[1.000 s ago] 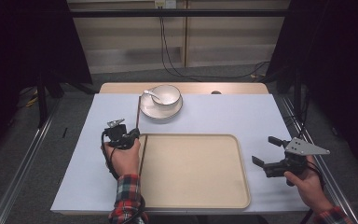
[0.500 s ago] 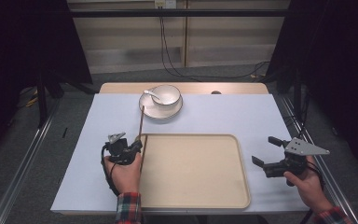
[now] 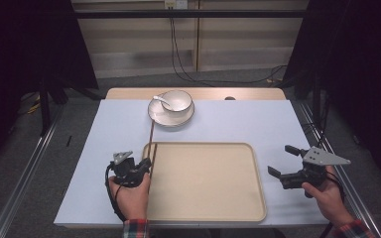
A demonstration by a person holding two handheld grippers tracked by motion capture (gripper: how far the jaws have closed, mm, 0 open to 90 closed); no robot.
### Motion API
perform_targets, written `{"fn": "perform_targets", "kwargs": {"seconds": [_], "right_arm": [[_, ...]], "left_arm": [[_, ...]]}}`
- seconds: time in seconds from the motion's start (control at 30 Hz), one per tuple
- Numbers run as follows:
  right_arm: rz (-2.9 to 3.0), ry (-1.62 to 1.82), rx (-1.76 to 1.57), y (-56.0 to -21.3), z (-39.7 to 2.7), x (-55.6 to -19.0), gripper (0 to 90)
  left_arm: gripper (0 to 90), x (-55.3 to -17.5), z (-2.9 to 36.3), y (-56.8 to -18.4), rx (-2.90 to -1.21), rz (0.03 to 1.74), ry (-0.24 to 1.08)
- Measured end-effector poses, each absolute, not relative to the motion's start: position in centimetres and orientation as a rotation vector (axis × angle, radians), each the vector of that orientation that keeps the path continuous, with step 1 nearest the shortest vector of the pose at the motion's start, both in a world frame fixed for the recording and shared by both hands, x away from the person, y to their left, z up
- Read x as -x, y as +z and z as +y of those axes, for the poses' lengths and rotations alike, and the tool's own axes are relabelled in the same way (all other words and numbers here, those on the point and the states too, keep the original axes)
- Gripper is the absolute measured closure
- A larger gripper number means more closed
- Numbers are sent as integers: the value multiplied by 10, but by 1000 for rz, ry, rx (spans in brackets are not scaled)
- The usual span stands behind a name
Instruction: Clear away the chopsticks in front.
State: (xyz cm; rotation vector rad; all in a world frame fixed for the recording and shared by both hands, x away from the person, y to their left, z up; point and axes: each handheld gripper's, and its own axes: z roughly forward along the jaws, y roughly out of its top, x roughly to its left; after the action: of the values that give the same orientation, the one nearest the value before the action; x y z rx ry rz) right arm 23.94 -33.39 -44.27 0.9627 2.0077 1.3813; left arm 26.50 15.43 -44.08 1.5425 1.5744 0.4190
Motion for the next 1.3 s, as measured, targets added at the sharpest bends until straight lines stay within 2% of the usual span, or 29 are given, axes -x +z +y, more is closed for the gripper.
{"fn": "perform_targets", "kwargs": {"seconds": [0.43, 1.3], "right_arm": [[2007, 1380, -959, -442, -333, -239, 12], [2004, 1384, -973, -442, -335, -240, 12]], "left_arm": [[856, -240, 159, -444, -1553, 1588, 413], [855, -225, 162, -447, -1590, 1632, 394]]}}
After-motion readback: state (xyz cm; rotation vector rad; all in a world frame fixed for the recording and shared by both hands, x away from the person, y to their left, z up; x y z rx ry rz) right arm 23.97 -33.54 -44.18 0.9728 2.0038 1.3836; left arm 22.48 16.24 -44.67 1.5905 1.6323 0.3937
